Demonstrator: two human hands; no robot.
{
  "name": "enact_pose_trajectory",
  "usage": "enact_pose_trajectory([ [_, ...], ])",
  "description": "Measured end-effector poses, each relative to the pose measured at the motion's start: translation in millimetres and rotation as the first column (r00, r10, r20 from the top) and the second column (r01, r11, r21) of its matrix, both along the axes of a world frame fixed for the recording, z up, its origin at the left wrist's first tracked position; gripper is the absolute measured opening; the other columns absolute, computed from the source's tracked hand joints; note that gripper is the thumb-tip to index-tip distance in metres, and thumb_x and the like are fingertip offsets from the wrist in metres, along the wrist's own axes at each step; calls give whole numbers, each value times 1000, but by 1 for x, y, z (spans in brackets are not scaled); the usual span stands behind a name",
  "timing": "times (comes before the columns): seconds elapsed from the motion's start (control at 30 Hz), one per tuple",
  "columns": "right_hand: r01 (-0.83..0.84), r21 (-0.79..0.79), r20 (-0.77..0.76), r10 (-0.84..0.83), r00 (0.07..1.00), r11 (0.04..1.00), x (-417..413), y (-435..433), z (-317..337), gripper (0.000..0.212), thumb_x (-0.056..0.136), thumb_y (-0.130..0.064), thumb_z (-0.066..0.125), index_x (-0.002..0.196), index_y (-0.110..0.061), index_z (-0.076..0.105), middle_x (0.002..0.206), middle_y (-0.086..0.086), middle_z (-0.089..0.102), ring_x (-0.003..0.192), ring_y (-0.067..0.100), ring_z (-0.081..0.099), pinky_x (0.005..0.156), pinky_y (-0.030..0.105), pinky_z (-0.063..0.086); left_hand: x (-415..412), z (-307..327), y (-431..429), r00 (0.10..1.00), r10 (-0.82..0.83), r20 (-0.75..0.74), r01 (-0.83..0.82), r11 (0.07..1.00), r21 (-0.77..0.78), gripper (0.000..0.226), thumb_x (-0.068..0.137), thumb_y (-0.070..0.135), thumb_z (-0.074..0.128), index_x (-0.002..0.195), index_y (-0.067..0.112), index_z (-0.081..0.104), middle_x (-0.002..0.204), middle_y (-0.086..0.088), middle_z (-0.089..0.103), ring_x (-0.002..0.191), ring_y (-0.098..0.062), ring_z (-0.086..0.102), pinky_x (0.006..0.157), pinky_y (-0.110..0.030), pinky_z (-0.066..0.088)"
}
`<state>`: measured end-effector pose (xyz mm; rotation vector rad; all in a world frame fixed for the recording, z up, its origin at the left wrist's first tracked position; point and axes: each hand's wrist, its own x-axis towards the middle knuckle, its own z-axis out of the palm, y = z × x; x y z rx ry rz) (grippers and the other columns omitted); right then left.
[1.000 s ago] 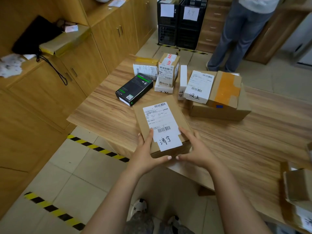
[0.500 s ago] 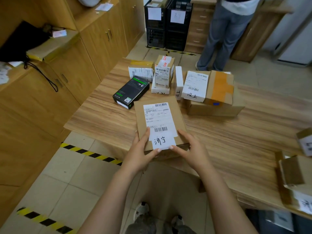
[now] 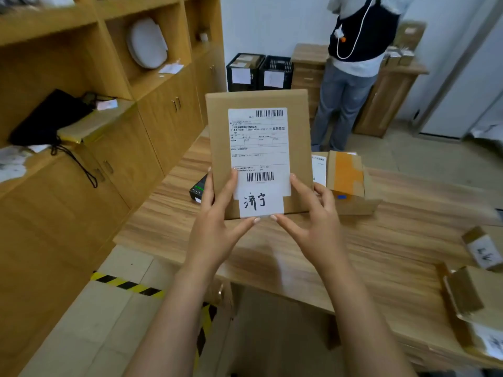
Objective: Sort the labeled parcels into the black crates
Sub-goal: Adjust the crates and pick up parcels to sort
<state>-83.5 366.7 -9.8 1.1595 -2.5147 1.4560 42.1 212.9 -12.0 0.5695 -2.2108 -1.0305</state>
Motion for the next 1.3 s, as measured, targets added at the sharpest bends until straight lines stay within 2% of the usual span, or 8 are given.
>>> enact_pose_trajectory([
  [0.23,66,-160,-164,-92,982,985,-4,-3,50,76,79,-39,78,140,-53,34,144,0,28,131,8,33,92,-6,21,-10,60,-5,983,-42,-176,12,986,-168,93,74,28,82,147,45,28,161,-4,15,141,12,12,100,3,22],
  [0.3,69,-192,-209,-110,972,979,-6,-3,60,76,79,-37,78,140,-50,36,139,-4,28,127,1,30,91,-8,18,-13,71,-3,974,-67,-215,27,982,-186,92,75,26,82,146,44,27,161,-7,14,136,22,6,97,5,20],
  [0.43,82,-210,-245,-134,960,974,-12,1,73,75,79,-40,77,141,-51,36,138,-9,24,125,4,32,95,2,26,-21,84,-3,961,-111,-252,45,967,-251,92,75,26,80,148,37,25,161,-9,15,136,22,0,99,5,17],
  [0.57,106,-188,-243,-151,958,976,-16,5,81,75,79,-42,76,141,-52,35,144,-3,25,129,16,38,96,20,34,-28,90,-7,963,-115,-245,40,956,-292,88,77,34,78,149,40,28,162,-5,10,146,-1,12,100,3,20],
  [0.7,122,-188,-258,-169,951,974,-18,6,84,76,79,-42,76,142,-51,35,146,-2,24,130,17,38,93,23,36,-32,92,-6,960,-116,-254,40,958,-284,89,75,35,78,149,40,28,163,-3,10,147,-10,18,98,5,21],
  [0.87,134,-184,-274,-182,944,974,-20,9,86,77,79,-44,76,142,-53,32,147,-5,22,133,18,37,91,24,36,-34,95,-1,958,-123,-261,47,959,-280,87,74,42,73,147,47,26,162,-3,10,145,1,15,99,4,22],
  [1.03,122,-203,-272,-175,946,972,-22,15,86,77,79,-44,75,142,-53,32,147,-4,22,131,17,37,91,25,37,-35,97,5,956,-141,-259,70,962,-262,86,74,42,73,145,51,25,162,0,10,146,-6,18,107,-18,37],
  [1.3,108,-207,-269,-162,949,972,-22,29,83,78,78,-46,75,141,-57,30,145,-3,24,129,16,38,90,27,39,-35,92,19,955,-112,-275,34,962,-272,90,74,29,80,148,38,30,160,-9,17,145,-6,20,102,-1,25],
])
